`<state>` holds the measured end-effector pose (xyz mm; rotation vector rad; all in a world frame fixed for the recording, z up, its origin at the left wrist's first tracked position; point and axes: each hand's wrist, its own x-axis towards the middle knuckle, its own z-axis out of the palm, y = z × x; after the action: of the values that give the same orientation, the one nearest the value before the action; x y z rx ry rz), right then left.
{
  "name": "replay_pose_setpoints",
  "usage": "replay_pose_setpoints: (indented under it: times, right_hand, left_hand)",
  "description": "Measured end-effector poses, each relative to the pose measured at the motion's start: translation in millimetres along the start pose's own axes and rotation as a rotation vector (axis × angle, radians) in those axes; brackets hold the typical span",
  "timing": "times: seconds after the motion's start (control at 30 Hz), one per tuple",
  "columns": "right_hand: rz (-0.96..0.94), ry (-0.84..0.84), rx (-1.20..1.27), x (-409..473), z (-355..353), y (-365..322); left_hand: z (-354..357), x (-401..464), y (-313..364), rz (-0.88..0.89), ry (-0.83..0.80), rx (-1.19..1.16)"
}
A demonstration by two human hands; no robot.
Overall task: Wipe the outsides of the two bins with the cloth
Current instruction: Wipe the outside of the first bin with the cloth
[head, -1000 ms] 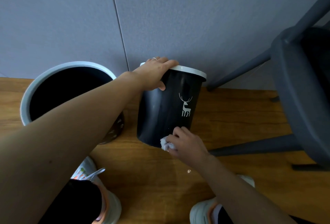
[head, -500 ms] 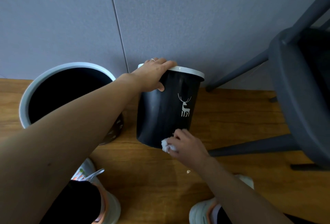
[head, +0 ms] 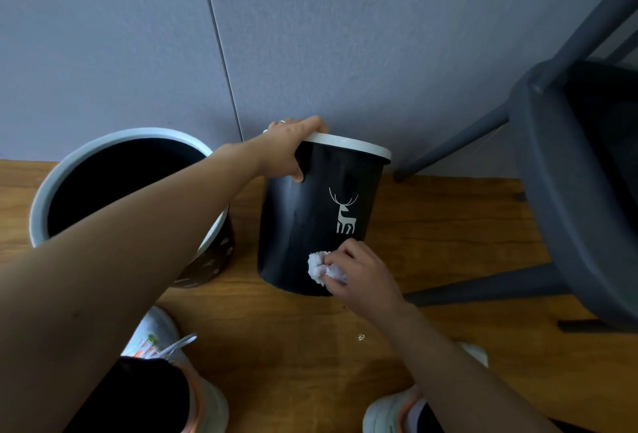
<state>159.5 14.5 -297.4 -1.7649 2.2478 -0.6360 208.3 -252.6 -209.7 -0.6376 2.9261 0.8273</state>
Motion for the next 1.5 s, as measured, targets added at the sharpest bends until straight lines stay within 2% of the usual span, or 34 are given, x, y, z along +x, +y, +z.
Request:
replay_pose_setpoints:
  times: [0.13, 0.33, 0.63, 0.7, 0.83, 0.9, 0.97, 1.1, 1.2, 1.37, 1.5]
  right_hand:
    - [-0.025, 0.008, -0.05, -3, -2, 6]
    - [0.004, -0.012, -0.062, -4, -3, 6]
    - [-0.053, -0.155, -0.096, -18, 0, 10]
    - [-0.032, -0.077, -0.085, -1, -7, 12]
    - [0.083, 0.187, -0.078, 48, -32, 17]
    - [0.098, 0.221, -0.099, 58, -37, 17]
    - [0.09, 0.169, -0.089, 50, -33, 14]
    - [-0.042, -0.076, -0.17, 7, -13, 3]
    - [-0.053, -0.091, -0.19, 9, -11, -3]
    - [0.182, 0.258, -0.108, 66, -48, -1]
    - [0.269, 0.345, 0.035, 86, -71, 7]
  left_hand:
    - [4, -2, -3, -0.016, 0.034, -0.123]
    - [5, 4, 9, 0.109, 0.01, 0.118]
    - [7, 5, 2, 0.067, -0.031, 0.174]
    - [7, 4, 2, 0.069, -0.032, 0.191]
    - [9, 4, 5, 0.059, -0.028, 0.226]
    - [9, 4, 4, 0.057, -0.031, 0.234]
    - [9, 4, 3, 0.052, -0.037, 0.235]
    - [7, 2, 5, 0.067, -0.045, 0.254]
    - [8, 1, 9, 0.073, -0.061, 0.266]
    - [6, -4, 11, 0.035, -0.062, 0.249]
    - [5, -7, 11, 0.039, -0.066, 0.25]
